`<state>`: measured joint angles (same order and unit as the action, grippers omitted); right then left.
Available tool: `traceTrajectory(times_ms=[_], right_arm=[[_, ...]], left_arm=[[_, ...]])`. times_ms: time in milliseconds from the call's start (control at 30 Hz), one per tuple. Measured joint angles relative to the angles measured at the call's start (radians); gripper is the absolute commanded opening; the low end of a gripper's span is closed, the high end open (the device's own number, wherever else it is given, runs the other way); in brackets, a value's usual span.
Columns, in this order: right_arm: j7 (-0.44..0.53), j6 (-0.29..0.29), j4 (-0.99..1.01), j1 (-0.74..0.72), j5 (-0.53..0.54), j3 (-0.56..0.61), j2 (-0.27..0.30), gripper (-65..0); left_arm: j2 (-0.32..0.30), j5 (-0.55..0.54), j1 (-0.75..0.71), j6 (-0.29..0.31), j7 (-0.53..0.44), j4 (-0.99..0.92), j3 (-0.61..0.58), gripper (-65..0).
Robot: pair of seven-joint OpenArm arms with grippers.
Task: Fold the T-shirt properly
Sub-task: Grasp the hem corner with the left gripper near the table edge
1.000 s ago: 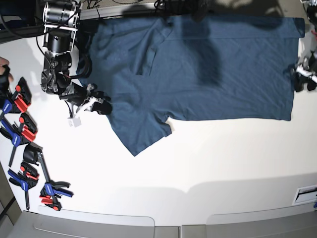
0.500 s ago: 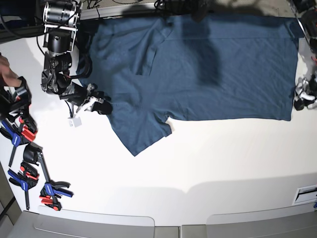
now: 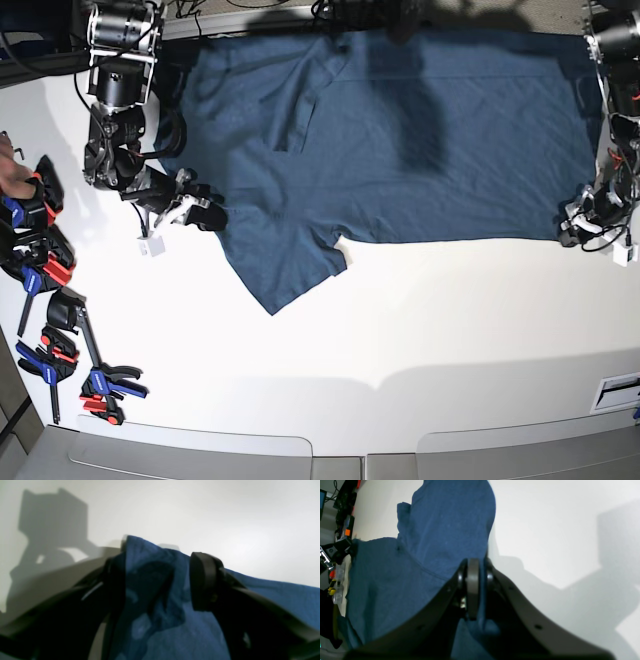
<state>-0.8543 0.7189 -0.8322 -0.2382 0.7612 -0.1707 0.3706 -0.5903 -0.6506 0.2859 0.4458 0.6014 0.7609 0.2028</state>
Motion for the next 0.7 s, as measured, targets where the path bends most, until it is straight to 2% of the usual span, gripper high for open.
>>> traceTrajectory(times_ms=[100,233,700], right_arm=[[0.000,0.000,0.000,0.000,0.000,0.000,0.000,-65.0],[-0.001,0.000,0.000,0.000,0.003,0.000,0.000,-65.0],[-0.033,-0.012,-0.005,-0.054,-0.031,0.005,-0.005,-65.0]], left_arm=[[0.000,0.000,0.000,0.000,0.002,0.000,0.000,-43.3],[0.000,0.001,-0.001,0.000,0.005,-0.002,0.000,-65.0],[-0.014,0.011,0.010,-0.001,-0.002,0.020,0.001,-65.0]])
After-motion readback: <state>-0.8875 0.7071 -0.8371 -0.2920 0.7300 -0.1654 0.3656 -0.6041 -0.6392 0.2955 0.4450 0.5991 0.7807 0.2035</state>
